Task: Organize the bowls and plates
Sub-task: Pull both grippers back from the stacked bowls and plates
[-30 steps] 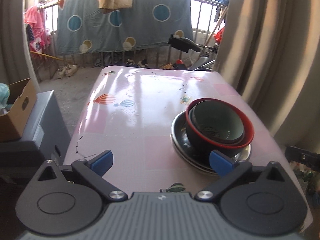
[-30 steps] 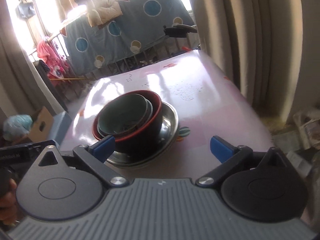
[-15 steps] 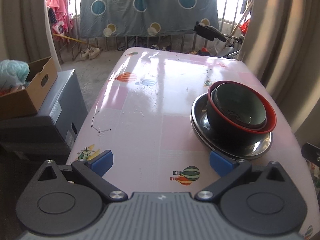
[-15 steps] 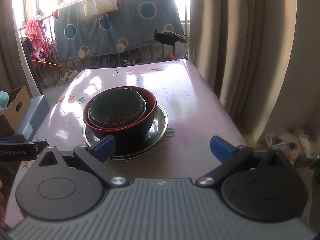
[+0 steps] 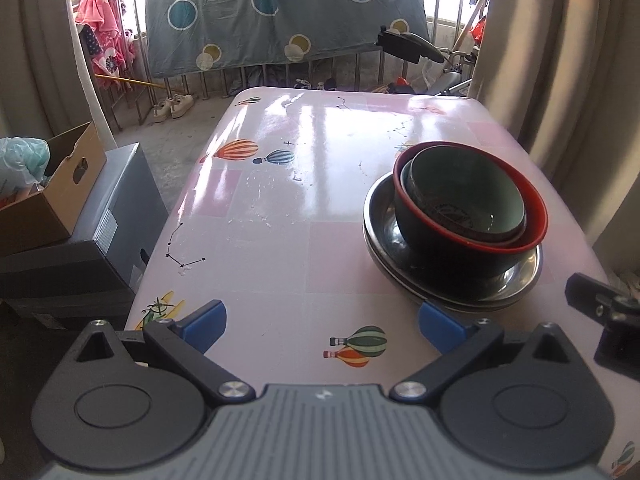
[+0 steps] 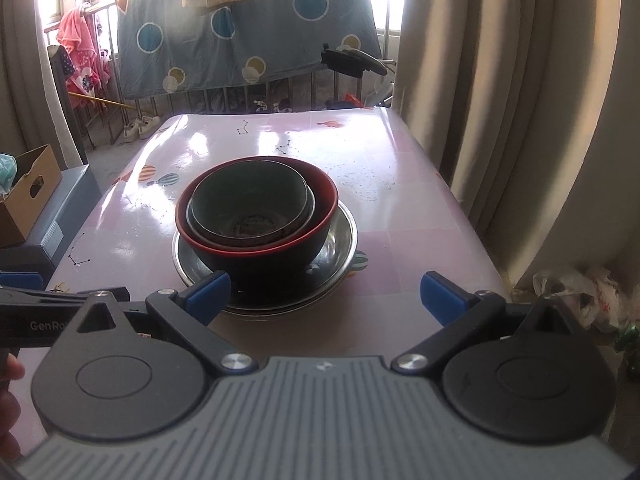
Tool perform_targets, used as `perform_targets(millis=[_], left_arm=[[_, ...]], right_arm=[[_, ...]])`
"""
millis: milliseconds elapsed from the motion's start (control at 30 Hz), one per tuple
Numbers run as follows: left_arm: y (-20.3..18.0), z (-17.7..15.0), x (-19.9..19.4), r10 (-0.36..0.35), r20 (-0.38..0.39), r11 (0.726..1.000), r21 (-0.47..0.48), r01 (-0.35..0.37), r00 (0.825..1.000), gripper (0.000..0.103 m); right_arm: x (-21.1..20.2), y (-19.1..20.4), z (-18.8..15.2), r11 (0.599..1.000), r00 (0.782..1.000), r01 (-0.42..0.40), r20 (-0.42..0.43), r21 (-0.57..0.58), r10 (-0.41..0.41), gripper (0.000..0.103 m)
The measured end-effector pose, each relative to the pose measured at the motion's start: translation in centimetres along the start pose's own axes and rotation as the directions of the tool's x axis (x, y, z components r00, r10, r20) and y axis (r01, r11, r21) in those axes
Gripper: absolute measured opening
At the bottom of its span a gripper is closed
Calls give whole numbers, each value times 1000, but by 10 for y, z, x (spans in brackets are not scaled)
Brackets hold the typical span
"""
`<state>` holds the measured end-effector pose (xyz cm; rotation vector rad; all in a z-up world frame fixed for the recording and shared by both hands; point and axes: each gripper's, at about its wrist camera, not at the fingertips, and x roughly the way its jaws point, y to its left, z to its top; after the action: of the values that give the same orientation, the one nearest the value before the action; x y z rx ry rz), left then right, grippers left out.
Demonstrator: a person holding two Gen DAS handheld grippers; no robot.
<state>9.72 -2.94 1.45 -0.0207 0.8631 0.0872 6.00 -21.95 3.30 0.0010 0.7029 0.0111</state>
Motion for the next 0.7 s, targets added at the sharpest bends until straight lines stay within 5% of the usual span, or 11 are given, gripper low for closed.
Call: perform_targets(millis=[700], left_arm=[[-2, 4, 4, -2, -20, 1000, -2, 2, 1000, 103]], right_arm=[[14, -6, -3, 999, 998, -30, -52, 43, 32, 102]])
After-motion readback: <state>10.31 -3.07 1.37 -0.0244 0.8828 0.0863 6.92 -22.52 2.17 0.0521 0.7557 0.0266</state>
